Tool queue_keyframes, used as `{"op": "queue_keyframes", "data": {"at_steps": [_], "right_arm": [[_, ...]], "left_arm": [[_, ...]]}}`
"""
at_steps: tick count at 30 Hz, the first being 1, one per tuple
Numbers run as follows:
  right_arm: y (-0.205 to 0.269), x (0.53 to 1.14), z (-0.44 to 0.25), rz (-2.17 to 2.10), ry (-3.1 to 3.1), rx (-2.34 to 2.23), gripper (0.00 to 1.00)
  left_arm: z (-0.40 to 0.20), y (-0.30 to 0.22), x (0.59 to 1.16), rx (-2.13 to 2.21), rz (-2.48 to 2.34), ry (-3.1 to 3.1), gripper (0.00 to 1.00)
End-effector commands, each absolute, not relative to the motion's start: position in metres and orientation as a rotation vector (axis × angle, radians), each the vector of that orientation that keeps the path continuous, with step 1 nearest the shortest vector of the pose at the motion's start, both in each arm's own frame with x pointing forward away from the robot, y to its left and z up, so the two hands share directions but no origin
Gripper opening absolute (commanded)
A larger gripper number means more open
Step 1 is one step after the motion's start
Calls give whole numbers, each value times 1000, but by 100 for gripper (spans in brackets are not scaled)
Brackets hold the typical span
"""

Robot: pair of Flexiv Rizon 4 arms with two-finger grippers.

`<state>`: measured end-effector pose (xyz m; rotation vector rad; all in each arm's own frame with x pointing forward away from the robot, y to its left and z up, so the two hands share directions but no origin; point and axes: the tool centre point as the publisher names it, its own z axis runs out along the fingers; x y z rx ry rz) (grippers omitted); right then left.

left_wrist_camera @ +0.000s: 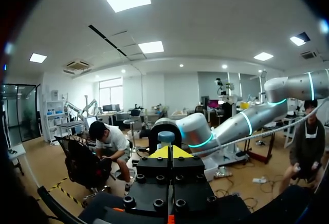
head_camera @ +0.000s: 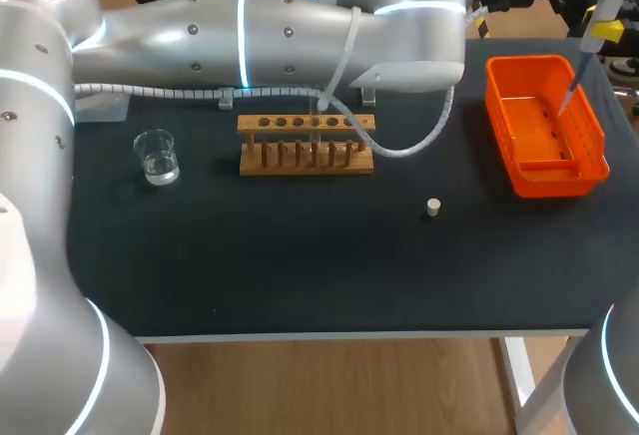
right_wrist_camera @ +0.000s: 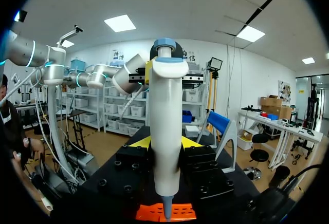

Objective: Invert the test tube, pick up the pipette, mount the tip to pipette, aspirate from beaker and dispense into the tube, eject the tip, return the pipette, and cap with the stopper.

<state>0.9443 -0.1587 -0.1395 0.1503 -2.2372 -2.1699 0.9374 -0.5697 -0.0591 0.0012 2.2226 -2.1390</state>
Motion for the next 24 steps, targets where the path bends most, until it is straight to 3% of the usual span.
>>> {"op": "queue_keyframes", "data": {"at_steps": [1, 24], "right_arm": [[-159, 945, -136, -2168, -2238, 152, 0], [-159, 945, -136, -2168, -2238, 152, 0]], "left_arm": [[-66, -570, 937, 2, -2147, 2220, 0], [-75, -573, 939, 23, -2155, 2276, 0]]}}
